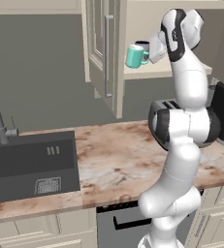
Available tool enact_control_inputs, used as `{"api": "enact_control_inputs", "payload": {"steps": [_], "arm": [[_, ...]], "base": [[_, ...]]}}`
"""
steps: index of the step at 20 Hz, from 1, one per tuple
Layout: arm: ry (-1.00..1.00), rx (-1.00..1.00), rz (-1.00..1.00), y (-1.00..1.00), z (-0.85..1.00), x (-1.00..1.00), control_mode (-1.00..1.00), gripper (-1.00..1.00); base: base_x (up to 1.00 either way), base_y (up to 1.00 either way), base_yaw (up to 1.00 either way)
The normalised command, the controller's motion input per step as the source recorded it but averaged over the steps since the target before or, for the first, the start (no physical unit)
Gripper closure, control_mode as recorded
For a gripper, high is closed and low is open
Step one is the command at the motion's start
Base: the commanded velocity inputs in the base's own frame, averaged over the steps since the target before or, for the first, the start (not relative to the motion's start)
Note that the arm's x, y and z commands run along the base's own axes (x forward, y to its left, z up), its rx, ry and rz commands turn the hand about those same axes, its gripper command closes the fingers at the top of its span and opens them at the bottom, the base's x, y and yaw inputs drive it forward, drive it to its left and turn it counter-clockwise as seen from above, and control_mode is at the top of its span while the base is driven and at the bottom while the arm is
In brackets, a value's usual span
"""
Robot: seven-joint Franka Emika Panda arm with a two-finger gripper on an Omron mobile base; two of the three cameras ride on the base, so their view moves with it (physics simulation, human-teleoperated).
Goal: Pick the mug on the counter and place it in the cabinet with the handle facing the right, like the mugs already inside.
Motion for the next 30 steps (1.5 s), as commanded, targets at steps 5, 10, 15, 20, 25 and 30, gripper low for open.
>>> {"api": "enact_control_inputs", "payload": {"steps": [5, 10, 15, 20, 25, 30], "arm": [[0.00, -0.01, 0.02, 0.18, 0.00, 0.07, -1.00, -1.00], [0.00, -0.03, 0.01, 0.06, 0.00, 0.00, -1.00, -1.00], [0.00, -0.03, 0.00, 0.00, 0.00, 0.00, -1.00, -1.00], [-0.01, -0.02, 0.01, 0.00, 0.01, 0.00, -1.00, -1.00], [-0.08, 0.00, 0.00, 0.00, 0.16, -0.03, -1.00, -1.00], [-0.19, 0.01, 0.01, -0.08, 0.14, -0.17, -1.00, -1.00]], "base": [[0.00, 0.00, 0.00], [0.00, 0.00, 0.00], [0.00, 0.00, 0.00], [0.00, 0.00, 0.00], [0.00, 0.00, 0.00], [0.00, 0.00, 0.00]]}}
